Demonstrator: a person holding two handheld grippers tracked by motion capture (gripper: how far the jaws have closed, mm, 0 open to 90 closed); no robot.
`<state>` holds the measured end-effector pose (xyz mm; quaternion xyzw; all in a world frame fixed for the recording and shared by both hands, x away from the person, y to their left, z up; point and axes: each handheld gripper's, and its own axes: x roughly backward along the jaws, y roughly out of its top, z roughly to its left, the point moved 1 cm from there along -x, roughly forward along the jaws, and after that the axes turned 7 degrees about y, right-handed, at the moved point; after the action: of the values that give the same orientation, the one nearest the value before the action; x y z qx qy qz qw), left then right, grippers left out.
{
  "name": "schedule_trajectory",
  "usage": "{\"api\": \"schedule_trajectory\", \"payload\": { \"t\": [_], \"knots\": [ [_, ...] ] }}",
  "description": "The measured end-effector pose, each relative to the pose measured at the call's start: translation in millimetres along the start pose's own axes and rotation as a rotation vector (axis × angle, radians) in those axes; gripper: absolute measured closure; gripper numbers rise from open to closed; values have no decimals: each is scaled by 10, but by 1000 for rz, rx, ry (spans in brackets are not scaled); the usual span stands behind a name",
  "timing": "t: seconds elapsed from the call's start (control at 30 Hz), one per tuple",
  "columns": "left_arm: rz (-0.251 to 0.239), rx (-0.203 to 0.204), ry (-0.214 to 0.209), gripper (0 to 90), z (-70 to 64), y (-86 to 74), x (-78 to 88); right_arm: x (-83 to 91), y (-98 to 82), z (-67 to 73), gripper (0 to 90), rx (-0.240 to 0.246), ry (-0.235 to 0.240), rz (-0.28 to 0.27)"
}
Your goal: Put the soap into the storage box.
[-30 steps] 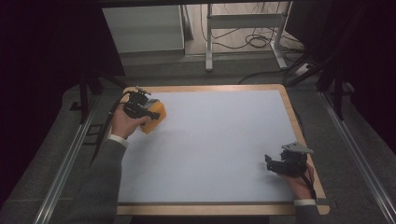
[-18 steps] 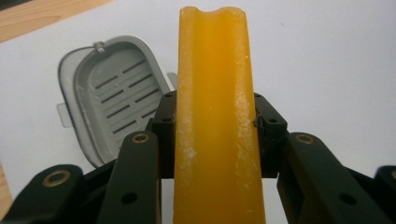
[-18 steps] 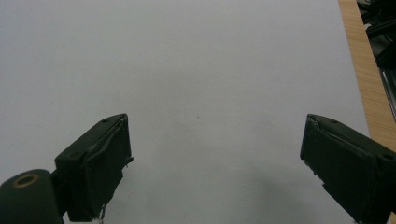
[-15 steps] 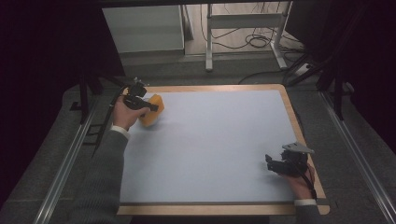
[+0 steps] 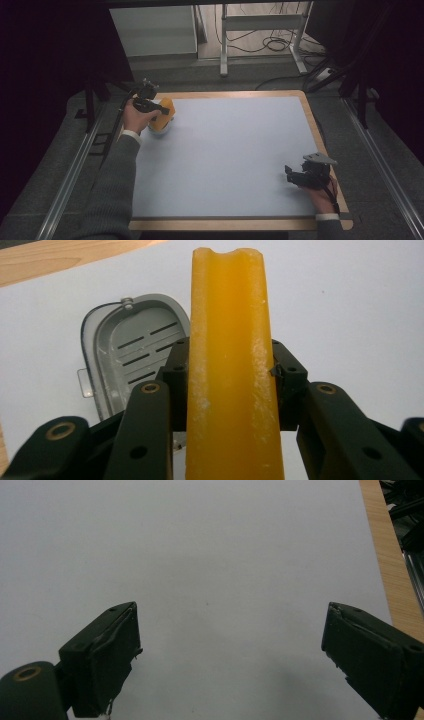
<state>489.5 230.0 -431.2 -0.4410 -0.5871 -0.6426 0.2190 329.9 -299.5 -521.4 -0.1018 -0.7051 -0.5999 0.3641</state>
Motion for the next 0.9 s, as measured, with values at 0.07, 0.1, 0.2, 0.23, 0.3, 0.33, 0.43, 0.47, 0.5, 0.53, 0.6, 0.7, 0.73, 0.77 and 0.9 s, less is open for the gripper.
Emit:
{"api": "schedule_trajectory", "payload": {
  "t": [0.07,0.1,0.2,0.23,0.3,0.33,0.43,0.47,0.5,0.53,0.6,0.7,0.73,0.77,0.9],
  "knots": [
    [14,4,-23,615,14,7,-28,3,1,-3,88,-1,0,-3],
    [14,9,-30,615,21,11,-43,4,1,-5,88,-1,-1,-7],
    [14,7,-11,615,51,26,-77,18,6,-7,88,3,-2,-22],
    [17,14,-11,615,60,30,-85,20,7,-8,88,-1,-3,-23],
    [14,27,-13,615,87,39,-98,17,4,-16,88,-2,-8,-23],
    [10,37,-12,615,100,44,-104,17,2,-17,88,-6,-8,-21],
    [12,58,-17,615,152,56,-117,13,-1,-22,88,-6,-6,-17],
    [12,68,-20,615,165,59,-119,12,-1,-24,88,-5,-6,-17],
    [9,74,-15,615,189,63,-122,12,-1,-24,88,-7,-6,-16],
    [7,87,-10,615,203,66,-125,12,-1,-23,88,-6,-6,-16],
    [0,99,7,615,237,72,-131,15,0,-21,88,-7,-7,-16],
    [-6,124,19,615,271,75,-146,17,-1,-25,88,-6,-8,-16],
    [-6,136,22,615,280,75,-158,15,-2,-27,88,-8,-7,-16],
    [-4,145,29,615,285,75,-173,14,-2,-27,88,-9,-6,-15],
    [-6,169,30,615,300,75,-243,5,-5,-24,88,-7,-6,-12]
  ]
}}
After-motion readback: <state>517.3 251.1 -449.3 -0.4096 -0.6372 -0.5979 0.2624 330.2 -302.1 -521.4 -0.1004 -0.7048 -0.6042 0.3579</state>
